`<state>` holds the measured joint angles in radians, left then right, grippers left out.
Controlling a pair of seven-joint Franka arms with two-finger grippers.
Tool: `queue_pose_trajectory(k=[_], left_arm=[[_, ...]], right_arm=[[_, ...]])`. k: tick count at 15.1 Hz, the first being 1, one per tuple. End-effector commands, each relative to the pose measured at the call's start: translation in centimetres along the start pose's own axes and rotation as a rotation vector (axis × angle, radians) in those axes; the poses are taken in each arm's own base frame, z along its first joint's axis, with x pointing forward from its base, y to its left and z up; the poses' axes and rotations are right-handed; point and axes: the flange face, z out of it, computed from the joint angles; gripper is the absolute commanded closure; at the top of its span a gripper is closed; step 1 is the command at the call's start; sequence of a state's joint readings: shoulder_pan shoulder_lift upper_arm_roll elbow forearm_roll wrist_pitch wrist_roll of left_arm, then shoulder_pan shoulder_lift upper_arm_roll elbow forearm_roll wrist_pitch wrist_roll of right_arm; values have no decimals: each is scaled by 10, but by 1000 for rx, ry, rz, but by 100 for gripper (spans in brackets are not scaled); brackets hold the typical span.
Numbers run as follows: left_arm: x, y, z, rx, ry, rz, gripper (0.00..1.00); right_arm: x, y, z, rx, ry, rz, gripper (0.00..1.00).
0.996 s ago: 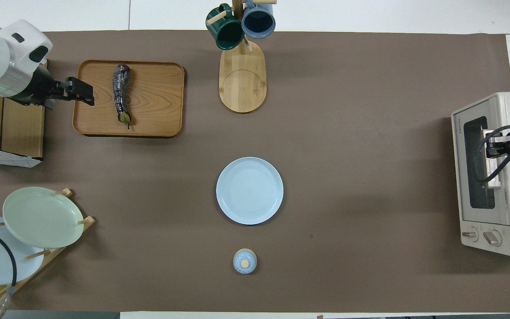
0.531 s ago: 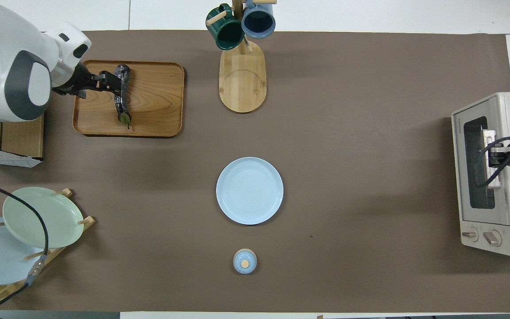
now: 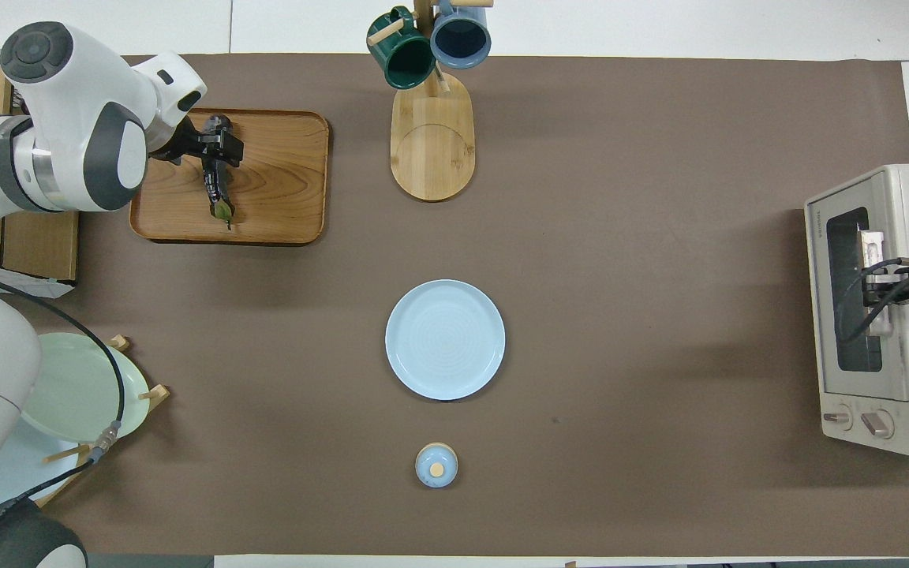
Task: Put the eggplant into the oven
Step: 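Grasp the eggplant with the left gripper and lift it off the tray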
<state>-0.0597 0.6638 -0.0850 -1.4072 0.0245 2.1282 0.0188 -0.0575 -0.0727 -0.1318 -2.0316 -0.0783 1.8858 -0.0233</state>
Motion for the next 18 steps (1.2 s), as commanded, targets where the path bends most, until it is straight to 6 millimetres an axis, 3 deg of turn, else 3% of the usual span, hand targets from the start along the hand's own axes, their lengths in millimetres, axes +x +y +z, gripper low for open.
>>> queue_pose_trajectory(k=[1,4,5,7,8,11,13,14,18], left_arm=[[-10,0,5,18,9,46,12],[-10,1,4,14,14,45,21],[-9,2,3,14,14,46,32],[-10,4,2,21,6,52,89],[-9,5,1,21,6,53,100],[-7,7,-12,13,-7,50,100],[-10,12,-43,-4,-4,44,100],[-13,20,-63,-19,9,38,100],[-45,58,-137,-92,-60,40,100]], right_arm=[[-8,3,15,-7,14,-29,100],[-1,-19,21,14,31,-49,100],[2,-36,30,27,34,-69,100],[4,-43,44,38,56,-66,100],[7,-46,53,37,59,-66,100],[14,-53,77,38,61,-73,100],[17,-59,93,72,70,-55,100],[16,-73,98,74,86,-74,100],[13,-104,114,73,99,-64,100]])
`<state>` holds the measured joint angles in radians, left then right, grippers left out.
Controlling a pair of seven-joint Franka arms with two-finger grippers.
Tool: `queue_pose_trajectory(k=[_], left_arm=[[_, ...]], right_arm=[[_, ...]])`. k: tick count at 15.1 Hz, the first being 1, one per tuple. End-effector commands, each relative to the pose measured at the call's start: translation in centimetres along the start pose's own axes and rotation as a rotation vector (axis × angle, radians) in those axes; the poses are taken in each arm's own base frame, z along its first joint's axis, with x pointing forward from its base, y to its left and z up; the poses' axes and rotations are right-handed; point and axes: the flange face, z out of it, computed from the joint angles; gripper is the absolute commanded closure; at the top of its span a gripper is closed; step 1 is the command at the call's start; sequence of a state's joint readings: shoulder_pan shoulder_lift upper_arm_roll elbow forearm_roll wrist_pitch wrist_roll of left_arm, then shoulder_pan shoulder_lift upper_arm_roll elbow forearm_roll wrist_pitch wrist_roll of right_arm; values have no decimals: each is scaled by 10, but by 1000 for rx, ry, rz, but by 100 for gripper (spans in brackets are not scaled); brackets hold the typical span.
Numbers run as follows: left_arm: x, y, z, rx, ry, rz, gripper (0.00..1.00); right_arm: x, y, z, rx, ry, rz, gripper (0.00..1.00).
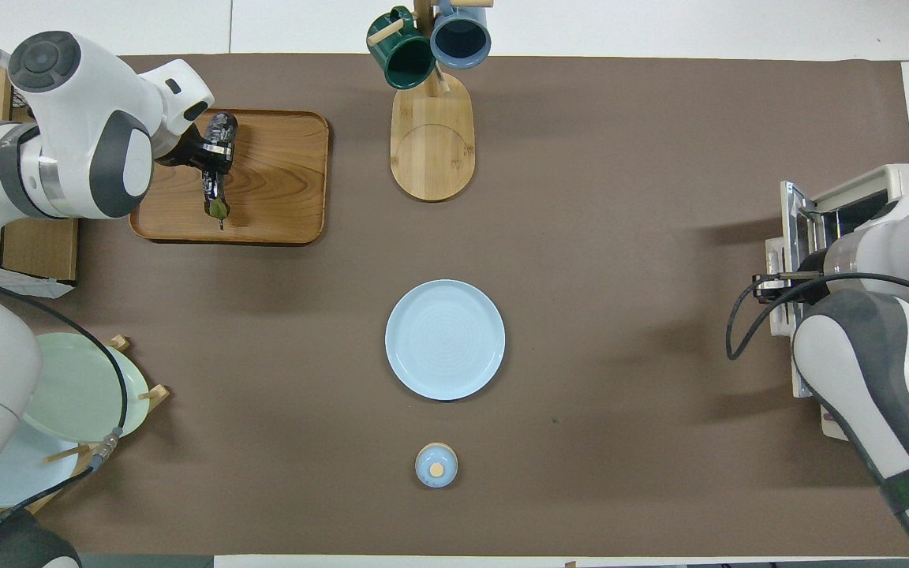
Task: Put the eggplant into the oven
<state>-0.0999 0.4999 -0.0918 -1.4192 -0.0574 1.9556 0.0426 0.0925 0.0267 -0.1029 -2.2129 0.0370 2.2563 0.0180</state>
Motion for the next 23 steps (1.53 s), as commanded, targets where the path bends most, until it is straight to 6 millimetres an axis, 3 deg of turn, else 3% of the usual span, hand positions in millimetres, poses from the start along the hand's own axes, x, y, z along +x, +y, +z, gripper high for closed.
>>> queue_pose_trajectory(k=[1,3,5,8,10,12,14,16,18,21,23], left_arm=[[-35,32,-59,-38,-54,-33,100],[-57,77,-87,-34,-84,-80,100],[-84,128,-98,-25,-97,-100,100],[-135,207,-64,-7,-104,-97,100],[-164,246,-42,-21,-47,-120,100],[-197,284,-8,-28,-26,-121,100],[-215,299,26,-33,-13,-121,100],[-229,307,51,-45,12,-136,100],[-232,313,70,-47,13,-147,100],[-230,316,86,-49,15,-159,100],[-234,323,92,-47,9,-165,100]], right_arm=[[0,7,22,-15,3,21,100],[1,7,25,-16,1,21,100],[3,0,32,-16,7,12,100],[3,-8,41,-3,-5,20,100],[3,-12,41,7,-8,22,100],[2,-33,40,10,-4,-4,100],[1,-49,39,10,-10,7,100],[1,-52,37,9,-18,9,100],[8,-65,22,11,-33,-6,100],[19,-105,-5,41,-64,60,100],[19,-132,-15,44,-61,73,56]])
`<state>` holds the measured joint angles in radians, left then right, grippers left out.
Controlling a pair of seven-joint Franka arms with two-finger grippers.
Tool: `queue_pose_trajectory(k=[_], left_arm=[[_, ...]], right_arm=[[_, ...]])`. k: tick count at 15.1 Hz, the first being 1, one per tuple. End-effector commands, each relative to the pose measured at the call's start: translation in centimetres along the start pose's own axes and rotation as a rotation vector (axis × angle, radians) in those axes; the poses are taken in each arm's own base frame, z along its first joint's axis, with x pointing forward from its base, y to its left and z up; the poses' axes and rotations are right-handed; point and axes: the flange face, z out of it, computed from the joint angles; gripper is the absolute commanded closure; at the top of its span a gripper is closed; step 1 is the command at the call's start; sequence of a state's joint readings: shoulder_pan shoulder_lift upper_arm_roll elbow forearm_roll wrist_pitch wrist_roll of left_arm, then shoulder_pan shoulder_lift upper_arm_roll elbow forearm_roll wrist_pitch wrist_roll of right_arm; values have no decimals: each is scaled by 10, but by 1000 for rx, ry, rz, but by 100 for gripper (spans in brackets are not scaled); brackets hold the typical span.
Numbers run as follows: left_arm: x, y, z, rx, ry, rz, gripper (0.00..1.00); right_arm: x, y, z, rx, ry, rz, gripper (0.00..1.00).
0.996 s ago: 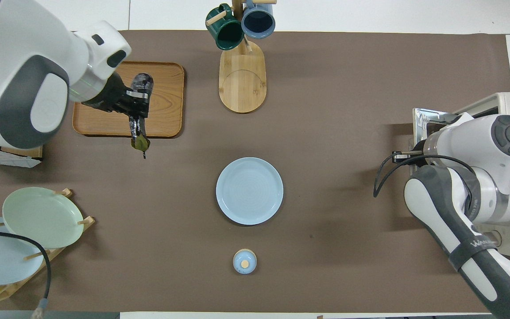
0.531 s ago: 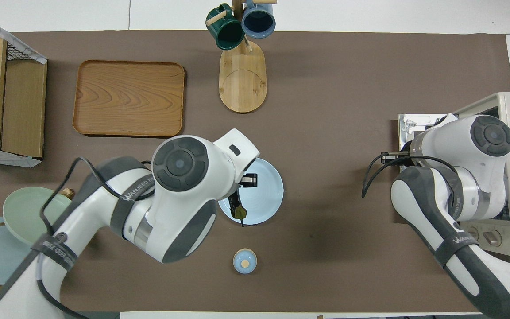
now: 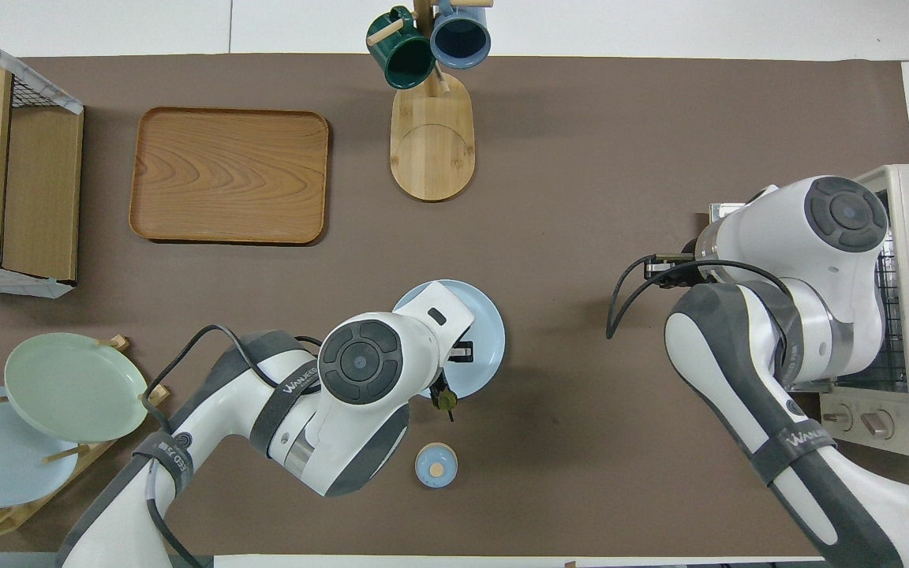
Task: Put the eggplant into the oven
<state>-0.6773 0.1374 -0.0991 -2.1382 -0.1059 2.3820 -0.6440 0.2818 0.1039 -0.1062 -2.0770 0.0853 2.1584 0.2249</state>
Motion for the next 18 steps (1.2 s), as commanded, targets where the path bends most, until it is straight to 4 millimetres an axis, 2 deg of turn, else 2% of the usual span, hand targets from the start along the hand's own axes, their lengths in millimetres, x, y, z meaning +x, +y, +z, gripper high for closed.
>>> queue_pose_trajectory(k=[1,2,3,4,5,6,8,10,11,13,15,17,18], left_arm=[[-5,5,8,-12,8,-21,100],[-2,2,7,-13,10,-24,100],[0,1,7,-11,10,-19,22],[4,-2,4,-9,13,-14,0],[9,-4,-1,-10,16,1,0],[18,-14,-9,-8,17,-8,0],[46,-39,-42,9,-4,3,0],[80,-74,-78,20,-25,29,0],[99,-92,-98,16,-17,31,0],[129,-137,-129,16,-8,43,0],[149,-181,-156,21,-7,68,0],[160,-222,-170,24,3,62,0],[160,-234,-182,30,12,65,0]], right_arm=[[1,-34,-9,18,-9,13,45],[-1,-44,-11,20,-4,-3,44],[-1,-56,-17,23,6,-17,44],[-4,-69,-23,25,7,-12,44],[-6,-81,-29,28,13,11,44],[-9,-94,-26,26,11,22,44],[-19,-123,-27,31,20,51,46],[-32,-164,-35,47,43,68,53],[-39,-188,-39,57,55,76,54],[-45,-221,-46,79,78,103,53],[-59,-276,-45,99,96,95,51],[-66,-338,-28,108,105,180,51],[-76,-368,-14,109,111,205,51]])
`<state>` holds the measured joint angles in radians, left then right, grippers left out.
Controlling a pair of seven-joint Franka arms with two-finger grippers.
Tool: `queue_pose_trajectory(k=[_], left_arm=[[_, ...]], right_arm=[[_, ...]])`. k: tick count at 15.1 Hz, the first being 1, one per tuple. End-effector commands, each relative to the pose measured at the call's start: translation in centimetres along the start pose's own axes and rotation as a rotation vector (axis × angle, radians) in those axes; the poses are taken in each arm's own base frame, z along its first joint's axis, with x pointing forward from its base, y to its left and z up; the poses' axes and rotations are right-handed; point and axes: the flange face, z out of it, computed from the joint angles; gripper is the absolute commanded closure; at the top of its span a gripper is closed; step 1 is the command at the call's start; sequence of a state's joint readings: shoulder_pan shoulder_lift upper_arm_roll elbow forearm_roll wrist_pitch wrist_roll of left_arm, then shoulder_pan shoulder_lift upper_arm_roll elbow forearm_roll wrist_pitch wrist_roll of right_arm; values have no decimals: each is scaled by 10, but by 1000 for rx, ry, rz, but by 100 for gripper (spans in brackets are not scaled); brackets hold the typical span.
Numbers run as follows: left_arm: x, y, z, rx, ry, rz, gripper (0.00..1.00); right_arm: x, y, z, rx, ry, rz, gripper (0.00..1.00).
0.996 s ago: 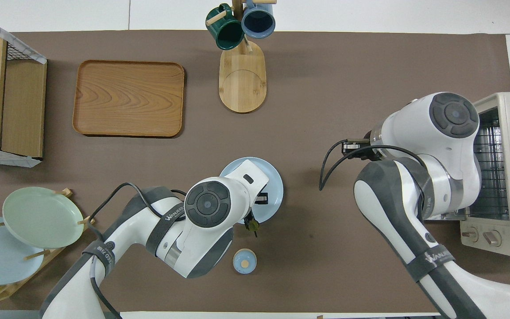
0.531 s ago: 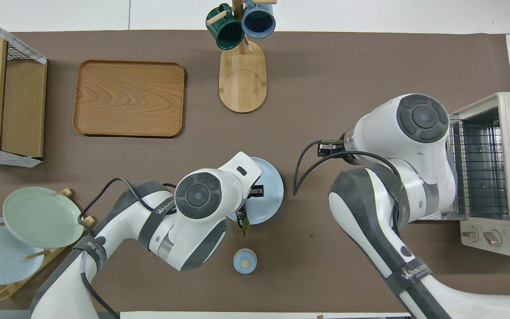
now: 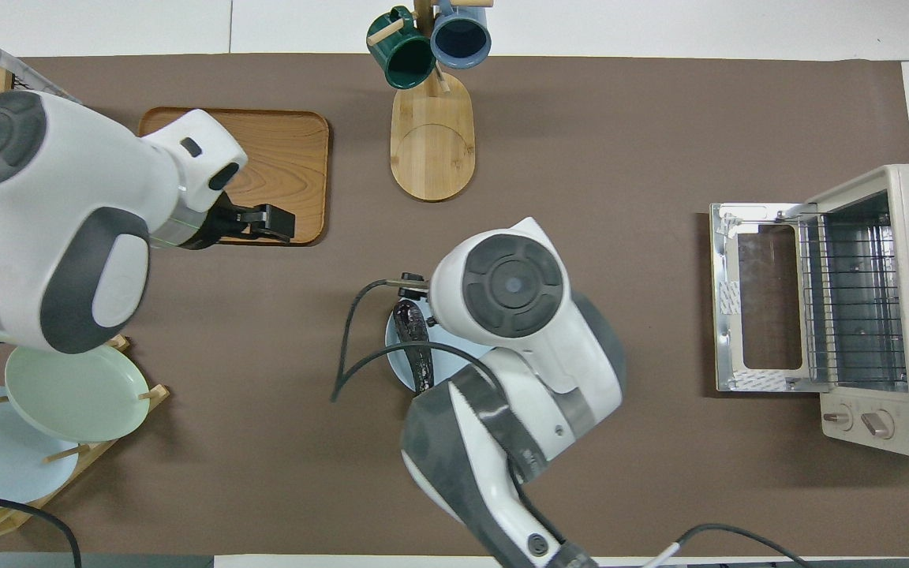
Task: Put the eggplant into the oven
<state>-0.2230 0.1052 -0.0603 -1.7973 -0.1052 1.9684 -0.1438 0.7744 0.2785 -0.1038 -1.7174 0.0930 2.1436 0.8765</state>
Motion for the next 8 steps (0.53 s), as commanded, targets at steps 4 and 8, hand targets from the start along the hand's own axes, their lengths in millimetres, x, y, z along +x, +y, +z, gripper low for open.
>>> queue_pose_trajectory(k=[4,8], left_arm=[[-12,-56,-57,72,-4,55,0],[-39,-63,-93,147,-28,64,0]], right_arm=[[-46,-79,73,26,21,36,51],[-69,-63,112,20,43,-60,51]])
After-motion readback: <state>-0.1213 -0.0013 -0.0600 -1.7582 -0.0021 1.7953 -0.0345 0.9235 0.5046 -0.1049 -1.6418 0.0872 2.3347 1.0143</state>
